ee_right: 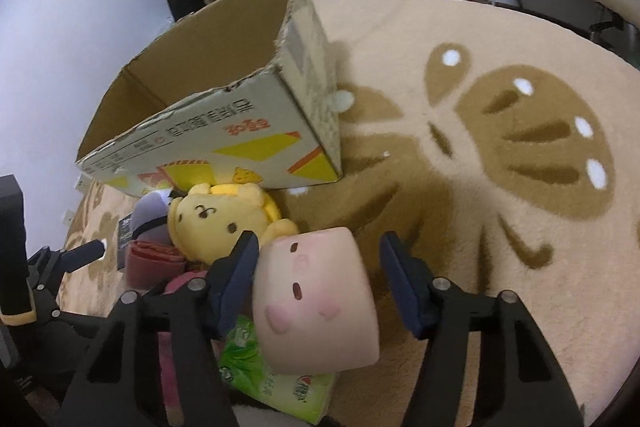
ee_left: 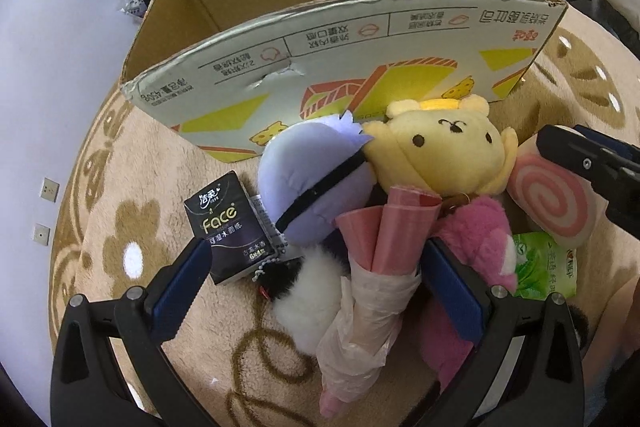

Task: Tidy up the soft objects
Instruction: 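Grasp the pink marshmallow plush with the right tool while the left tool grasps the rolled pink towel, then carry the marshmallow plush and pink towel over the cardboard box with both tools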

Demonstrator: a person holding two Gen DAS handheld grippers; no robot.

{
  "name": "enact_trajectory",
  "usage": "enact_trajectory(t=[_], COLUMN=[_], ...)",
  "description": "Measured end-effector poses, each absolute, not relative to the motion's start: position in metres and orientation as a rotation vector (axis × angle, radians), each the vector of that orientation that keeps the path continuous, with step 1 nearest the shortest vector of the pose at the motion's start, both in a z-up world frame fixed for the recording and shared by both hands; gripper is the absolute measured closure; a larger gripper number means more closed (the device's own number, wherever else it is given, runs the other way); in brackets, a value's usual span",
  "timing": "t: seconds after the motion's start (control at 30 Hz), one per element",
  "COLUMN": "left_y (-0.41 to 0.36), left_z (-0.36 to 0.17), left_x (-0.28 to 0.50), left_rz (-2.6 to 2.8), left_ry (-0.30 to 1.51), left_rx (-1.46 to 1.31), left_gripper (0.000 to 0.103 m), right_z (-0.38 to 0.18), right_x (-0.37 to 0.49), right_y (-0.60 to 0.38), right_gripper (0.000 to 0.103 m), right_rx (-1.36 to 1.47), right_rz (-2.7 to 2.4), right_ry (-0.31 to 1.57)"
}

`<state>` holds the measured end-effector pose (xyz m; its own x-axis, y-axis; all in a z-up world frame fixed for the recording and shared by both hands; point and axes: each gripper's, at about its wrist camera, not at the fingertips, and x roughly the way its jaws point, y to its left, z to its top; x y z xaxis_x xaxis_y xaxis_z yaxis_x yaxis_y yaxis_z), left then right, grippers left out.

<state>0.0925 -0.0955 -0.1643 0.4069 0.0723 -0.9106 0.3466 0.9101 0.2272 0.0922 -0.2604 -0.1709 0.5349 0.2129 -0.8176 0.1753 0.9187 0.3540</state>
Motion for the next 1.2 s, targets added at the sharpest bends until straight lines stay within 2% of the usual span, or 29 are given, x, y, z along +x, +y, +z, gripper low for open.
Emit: enact_trajectory(t=[0.2, 0.23, 0.27, 0.33, 0.43, 0.47, 0.53, 0.63, 0.9, 1.2], left_y=[-0.102, -0.103, -0.104, -0.104, -0.106, -0.11, -0.117, -0.126, -0.12, -0.084], left_z=[-0.163, -0.163, -0.163, -0.165, -0.164, -0.163, -0.16, -0.156, -0.131, -0.116], left_x=[0.087, 0.087, 0.086, 0.085, 0.081, 0.078, 0.072, 0.064, 0.052, 0.059], left_rz=[-0.199, -0.202, -0.208, -0.242, -0.287, -0.298, -0.309, -0.333, -0.314, -0.269], left_ry=[1.162, 1.167, 1.178, 1.219, 1.245, 1.236, 1.221, 1.22, 1.148, 1.096], left_rx=[0.415, 0.415, 0.408, 0.363, 0.316, 0.33, 0.36, 0.358, 0.314, 0.249], left_gripper=[0.011, 0.016, 0.02, 0.041, 0.061, 0.063, 0.076, 0.086, 0.087, 0.087], right_z=[-0.178, -0.178, -0.177, -0.177, -0.175, -0.175, -0.174, -0.172, -0.158, -0.122], right_x=[0.095, 0.095, 0.095, 0.093, 0.091, 0.091, 0.09, 0.089, 0.084, 0.066], right_y=[-0.255, -0.255, -0.255, -0.255, -0.252, -0.251, -0.25, -0.249, -0.233, -0.22], right_gripper=[0.038, 0.046, 0.048, 0.05, 0.05, 0.05, 0.05, 0.05, 0.053, 0.054], right_rx=[0.434, 0.44, 0.434, 0.428, 0.41, 0.407, 0.402, 0.395, 0.298, 0.208], right_rz=[0.047, 0.053, 0.049, 0.053, 0.05, 0.05, 0.049, 0.05, 0.06, 0.045], right_ry=[1.051, 1.049, 1.049, 1.042, 1.038, 1.039, 1.038, 1.038, 1.008, 0.87])
